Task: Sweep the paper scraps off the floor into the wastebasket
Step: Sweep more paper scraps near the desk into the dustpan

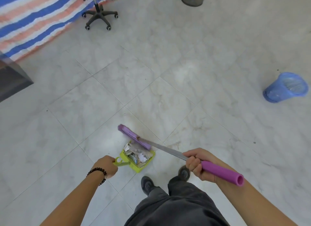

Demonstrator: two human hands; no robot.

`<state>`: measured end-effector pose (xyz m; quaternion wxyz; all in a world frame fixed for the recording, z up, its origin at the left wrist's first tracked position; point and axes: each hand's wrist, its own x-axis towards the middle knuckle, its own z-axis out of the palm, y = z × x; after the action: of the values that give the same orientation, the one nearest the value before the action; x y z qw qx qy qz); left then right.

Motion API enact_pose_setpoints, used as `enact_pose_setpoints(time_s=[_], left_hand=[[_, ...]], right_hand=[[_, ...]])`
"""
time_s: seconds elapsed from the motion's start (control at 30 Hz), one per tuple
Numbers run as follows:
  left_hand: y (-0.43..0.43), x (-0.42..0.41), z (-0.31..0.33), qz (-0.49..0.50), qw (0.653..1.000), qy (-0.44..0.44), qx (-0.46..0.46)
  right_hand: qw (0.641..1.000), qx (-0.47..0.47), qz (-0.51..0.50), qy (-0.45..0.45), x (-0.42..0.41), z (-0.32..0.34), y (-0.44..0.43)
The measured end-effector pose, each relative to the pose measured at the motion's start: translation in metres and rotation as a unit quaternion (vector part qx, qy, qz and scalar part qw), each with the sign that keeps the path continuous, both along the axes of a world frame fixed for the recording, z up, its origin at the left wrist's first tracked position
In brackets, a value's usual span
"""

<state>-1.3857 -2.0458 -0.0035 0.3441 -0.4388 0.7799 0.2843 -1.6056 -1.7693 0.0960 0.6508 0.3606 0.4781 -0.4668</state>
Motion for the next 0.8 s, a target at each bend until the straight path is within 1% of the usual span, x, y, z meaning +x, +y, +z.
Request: enact_pose_setpoints(time_s=[0.07,0.17,0.3,0.37,0.57,0.7,0.8], left_hand=[[0.003,-0.006,0.001,0.000,1.000,0.009,-0.002],[0.015,-0.026,0.005,-0.018,1.000,0.022,-0.011],[0.033,-0.076,0.017,-0.071,0.996,0.052,-0.019],[0.043,-0.108,0.025,-0.103,0.992,0.070,-0.023],[0.083,-0.215,0.051,-0.176,0.973,0.147,-0.015],[0.123,-0.299,0.062,-0.227,0.956,0.187,-0.017],[0.163,-0.367,0.067,-0.258,0.945,0.200,-0.014]], right_hand=[[1.000,-0.011,-0.017,0.011,-0.004,0.006,0.007],[0.999,0.002,-0.020,0.035,-0.009,0.013,0.019],[0.993,0.046,-0.006,0.106,-0.017,0.020,0.043],[0.988,0.064,-0.015,0.142,-0.022,0.023,0.059],[0.973,0.072,-0.108,0.189,-0.057,0.025,0.121],[0.961,0.063,-0.182,0.201,-0.102,0.019,0.168],[0.946,0.052,-0.245,0.204,-0.145,0.010,0.206]])
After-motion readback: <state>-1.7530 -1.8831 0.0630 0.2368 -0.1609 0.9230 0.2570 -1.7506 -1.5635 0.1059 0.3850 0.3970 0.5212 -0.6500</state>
